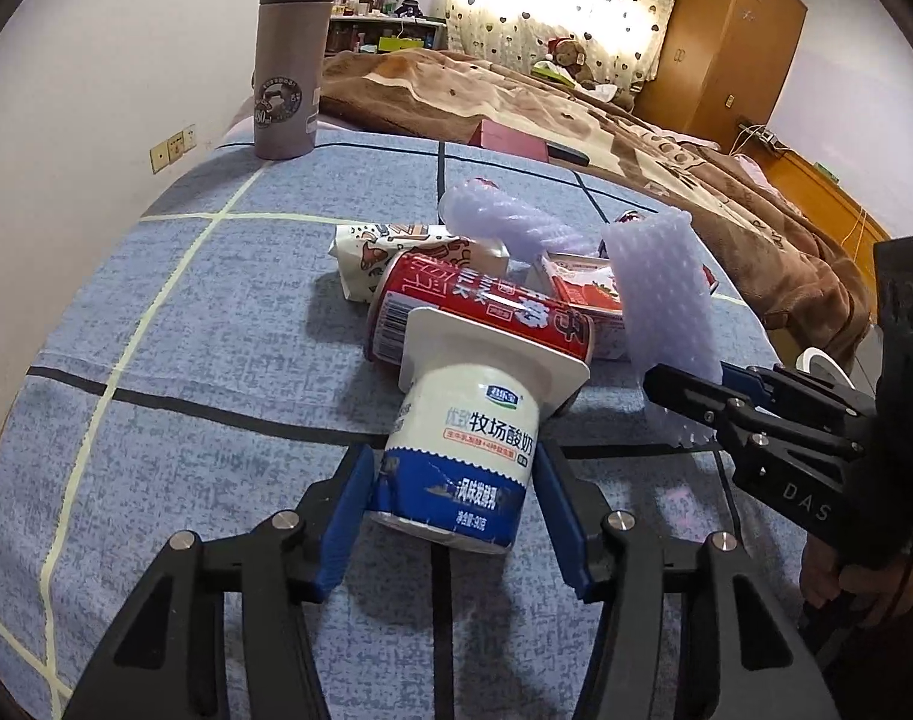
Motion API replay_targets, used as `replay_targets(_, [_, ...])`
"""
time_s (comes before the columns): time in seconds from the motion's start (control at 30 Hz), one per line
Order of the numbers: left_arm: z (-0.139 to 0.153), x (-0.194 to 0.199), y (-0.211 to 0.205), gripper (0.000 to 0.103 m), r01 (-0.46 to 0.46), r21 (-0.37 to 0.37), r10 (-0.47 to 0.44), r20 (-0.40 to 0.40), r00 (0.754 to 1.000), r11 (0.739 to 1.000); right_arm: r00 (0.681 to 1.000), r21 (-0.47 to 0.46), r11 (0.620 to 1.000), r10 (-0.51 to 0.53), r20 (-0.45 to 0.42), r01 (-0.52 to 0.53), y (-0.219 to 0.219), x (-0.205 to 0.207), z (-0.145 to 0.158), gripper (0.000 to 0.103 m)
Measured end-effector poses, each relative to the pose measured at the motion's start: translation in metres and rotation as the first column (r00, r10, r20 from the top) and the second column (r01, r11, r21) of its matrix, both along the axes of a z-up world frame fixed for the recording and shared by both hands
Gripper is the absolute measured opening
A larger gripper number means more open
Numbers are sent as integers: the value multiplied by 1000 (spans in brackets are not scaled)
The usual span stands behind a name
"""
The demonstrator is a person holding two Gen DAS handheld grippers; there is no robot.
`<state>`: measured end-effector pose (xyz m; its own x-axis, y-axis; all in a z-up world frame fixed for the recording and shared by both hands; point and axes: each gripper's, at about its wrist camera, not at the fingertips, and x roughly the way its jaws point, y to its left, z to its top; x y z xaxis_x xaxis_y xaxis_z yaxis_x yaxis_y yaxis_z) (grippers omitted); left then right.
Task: Collect trash
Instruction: 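Grasp the white yogurt cup with the left tool while the right tool grasps the white foam net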
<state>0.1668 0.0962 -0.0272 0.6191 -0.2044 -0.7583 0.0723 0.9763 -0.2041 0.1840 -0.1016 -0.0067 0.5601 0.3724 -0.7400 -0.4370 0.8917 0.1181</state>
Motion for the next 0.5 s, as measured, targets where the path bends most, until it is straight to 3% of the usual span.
replay_targets(0.5, [12, -10, -14, 56, 13, 16, -14, 53, 998, 1000, 995, 57, 994, -96, 14, 95, -24, -11, 10, 25])
